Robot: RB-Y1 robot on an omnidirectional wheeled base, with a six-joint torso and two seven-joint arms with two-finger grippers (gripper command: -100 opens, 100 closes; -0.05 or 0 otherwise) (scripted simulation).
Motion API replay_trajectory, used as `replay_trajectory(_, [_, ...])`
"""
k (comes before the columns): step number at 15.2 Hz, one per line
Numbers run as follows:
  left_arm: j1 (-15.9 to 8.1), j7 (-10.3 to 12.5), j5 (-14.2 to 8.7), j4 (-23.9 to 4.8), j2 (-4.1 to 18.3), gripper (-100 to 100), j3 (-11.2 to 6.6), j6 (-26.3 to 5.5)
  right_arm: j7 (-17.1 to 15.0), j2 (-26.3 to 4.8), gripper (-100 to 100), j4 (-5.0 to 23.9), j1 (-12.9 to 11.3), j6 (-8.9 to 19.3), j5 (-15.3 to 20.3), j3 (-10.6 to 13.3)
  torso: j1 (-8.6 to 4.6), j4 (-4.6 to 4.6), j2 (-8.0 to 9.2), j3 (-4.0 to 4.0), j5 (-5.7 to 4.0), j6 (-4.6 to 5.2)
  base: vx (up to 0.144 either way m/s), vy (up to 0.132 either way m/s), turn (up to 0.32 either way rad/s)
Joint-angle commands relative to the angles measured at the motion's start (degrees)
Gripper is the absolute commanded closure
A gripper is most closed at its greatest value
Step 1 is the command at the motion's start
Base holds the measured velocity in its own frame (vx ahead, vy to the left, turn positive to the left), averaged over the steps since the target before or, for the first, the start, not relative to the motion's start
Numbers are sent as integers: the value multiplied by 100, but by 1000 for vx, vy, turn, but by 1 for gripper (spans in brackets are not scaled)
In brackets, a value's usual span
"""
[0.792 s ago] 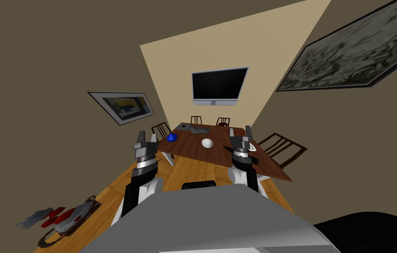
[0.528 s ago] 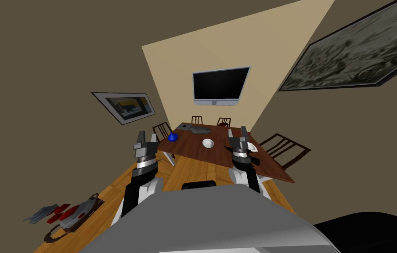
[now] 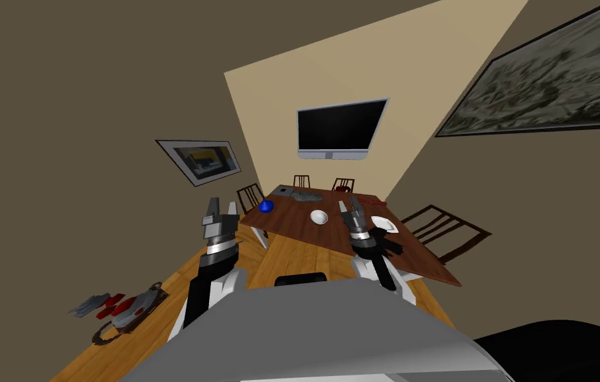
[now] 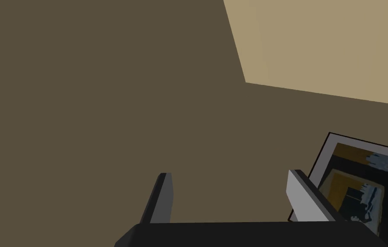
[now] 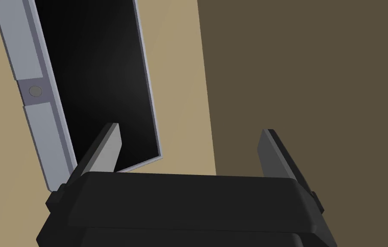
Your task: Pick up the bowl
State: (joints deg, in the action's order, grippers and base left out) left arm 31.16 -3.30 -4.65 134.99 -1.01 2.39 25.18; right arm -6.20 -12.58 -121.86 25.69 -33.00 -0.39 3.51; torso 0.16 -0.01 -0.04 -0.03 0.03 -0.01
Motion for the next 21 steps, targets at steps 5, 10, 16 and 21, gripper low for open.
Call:
replay_trajectory(5, [0,0,0,0,0,0,0,0,115,-720,-100,521,-25,108,514,66,5,-1,-4,-3,1,0,18,51,113])
replay_trajectory(10, [0,0,0,0,0,0,0,0,191,-1257,-100,889,-39,173,871,115,8,-1,-5,-3,2,-1,22,54,122])
replay_trajectory(16, [0,0,0,0,0,0,0,0,319,-1994,-100,1497,-57,273,1463,207,11,-3,-11,-7,2,-3,36,61,146])
replay_trajectory(21, [0,0,0,0,0,0,0,0,457,-2640,-100,2143,-71,375,2082,319,14,-2,-9,-5,4,-1,32,66,154])
